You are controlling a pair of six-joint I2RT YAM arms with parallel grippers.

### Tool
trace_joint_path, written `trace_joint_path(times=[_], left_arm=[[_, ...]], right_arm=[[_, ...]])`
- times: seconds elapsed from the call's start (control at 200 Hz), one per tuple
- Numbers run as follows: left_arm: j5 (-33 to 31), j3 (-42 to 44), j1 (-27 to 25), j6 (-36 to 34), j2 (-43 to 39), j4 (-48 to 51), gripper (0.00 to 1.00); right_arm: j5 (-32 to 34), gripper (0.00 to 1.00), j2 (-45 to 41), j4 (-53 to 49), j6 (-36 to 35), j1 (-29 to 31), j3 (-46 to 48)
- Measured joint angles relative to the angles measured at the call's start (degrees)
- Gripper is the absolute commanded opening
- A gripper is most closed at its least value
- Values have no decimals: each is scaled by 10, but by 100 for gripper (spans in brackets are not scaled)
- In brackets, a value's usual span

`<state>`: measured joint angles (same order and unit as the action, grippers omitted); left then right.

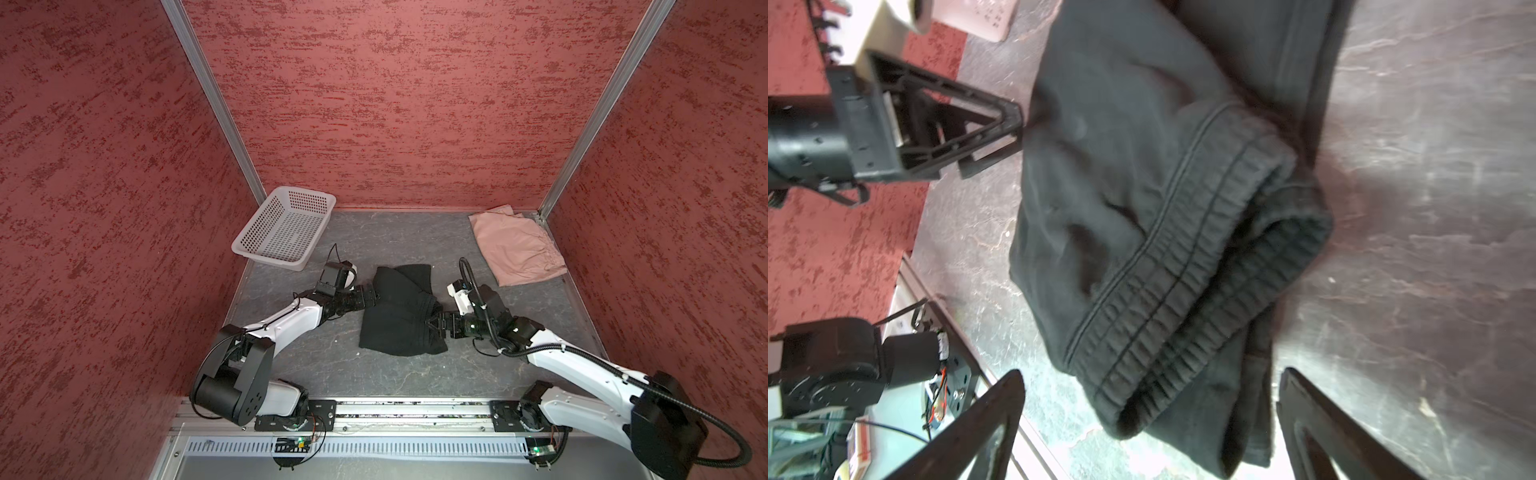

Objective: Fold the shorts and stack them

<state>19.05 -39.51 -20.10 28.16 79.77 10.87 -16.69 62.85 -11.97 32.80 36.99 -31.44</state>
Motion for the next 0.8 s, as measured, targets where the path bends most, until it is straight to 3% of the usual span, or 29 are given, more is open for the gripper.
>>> trace_joint_path(times=[0.075,0.225,0.326,0.371,0.626,0.797], left_arm=[[3,-10,-4,-5,-12,15,88],[11,-37,-29,3,-72,25,54],[19,-50,-68,2,-85,4,18],[19,-52,-84,-2,-76,-3,8],[22,5,-98,6,18,-56,0],[30,20,-99,13,73,-96,0]], right_arm=[[-4,98,17,9,5,-10,3],[-27,98,74,53,17,-37,12],[-43,99,115,80,19,-44,12],[-53,99,130,93,21,-47,12],[-81,99,169,121,22,-52,12],[-97,99,191,145,22,-60,8]])
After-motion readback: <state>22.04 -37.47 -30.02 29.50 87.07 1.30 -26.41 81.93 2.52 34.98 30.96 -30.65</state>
